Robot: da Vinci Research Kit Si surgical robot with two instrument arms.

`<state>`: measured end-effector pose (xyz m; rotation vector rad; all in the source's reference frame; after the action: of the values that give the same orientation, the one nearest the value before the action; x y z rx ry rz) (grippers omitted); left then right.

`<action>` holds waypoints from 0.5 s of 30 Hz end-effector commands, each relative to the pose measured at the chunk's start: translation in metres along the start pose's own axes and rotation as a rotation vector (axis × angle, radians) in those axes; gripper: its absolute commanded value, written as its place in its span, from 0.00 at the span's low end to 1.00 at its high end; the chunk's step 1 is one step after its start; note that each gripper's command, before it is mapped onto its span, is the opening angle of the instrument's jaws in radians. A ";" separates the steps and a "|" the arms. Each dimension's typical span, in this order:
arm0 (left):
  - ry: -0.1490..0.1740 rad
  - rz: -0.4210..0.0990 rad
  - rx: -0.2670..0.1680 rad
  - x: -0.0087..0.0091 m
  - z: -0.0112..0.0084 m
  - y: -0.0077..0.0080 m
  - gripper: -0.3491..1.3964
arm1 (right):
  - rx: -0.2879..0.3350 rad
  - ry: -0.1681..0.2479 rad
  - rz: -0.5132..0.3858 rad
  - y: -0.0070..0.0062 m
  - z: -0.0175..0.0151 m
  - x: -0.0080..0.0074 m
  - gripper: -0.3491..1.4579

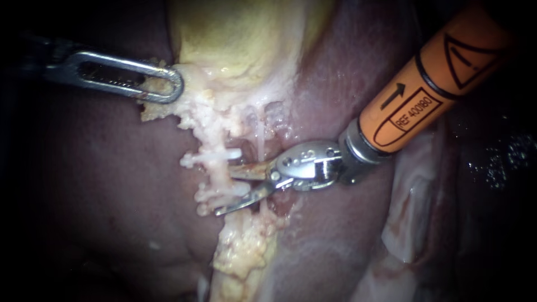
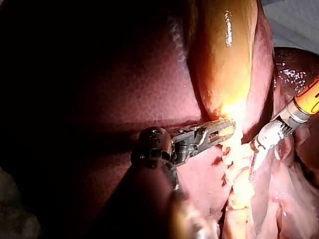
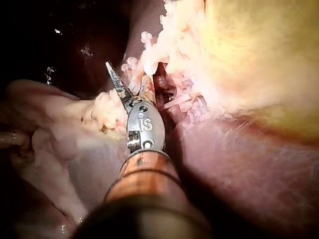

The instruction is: Go to the cutting position left tube

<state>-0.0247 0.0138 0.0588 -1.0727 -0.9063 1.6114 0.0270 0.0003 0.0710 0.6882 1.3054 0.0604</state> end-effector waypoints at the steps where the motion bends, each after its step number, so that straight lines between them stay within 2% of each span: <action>1: 0.000 0.000 0.000 0.0000 0.0001 0.0000 0.00 | -0.005 0.003 0.002 0.0001 0.0003 0.0001 0.96; 8: 0.001 0.000 0.001 -0.0001 0.0002 0.0000 0.00 | -0.020 0.029 0.062 0.0007 0.0021 0.0009 0.94; 15: 0.002 0.001 0.002 -0.0001 0.0004 0.0000 0.00 | -0.042 0.039 0.134 0.0010 0.0037 0.0018 0.93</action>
<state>-0.0250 0.0137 0.0590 -1.0731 -0.9036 1.6116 0.0314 0.0002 0.0702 0.7430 1.2902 0.2203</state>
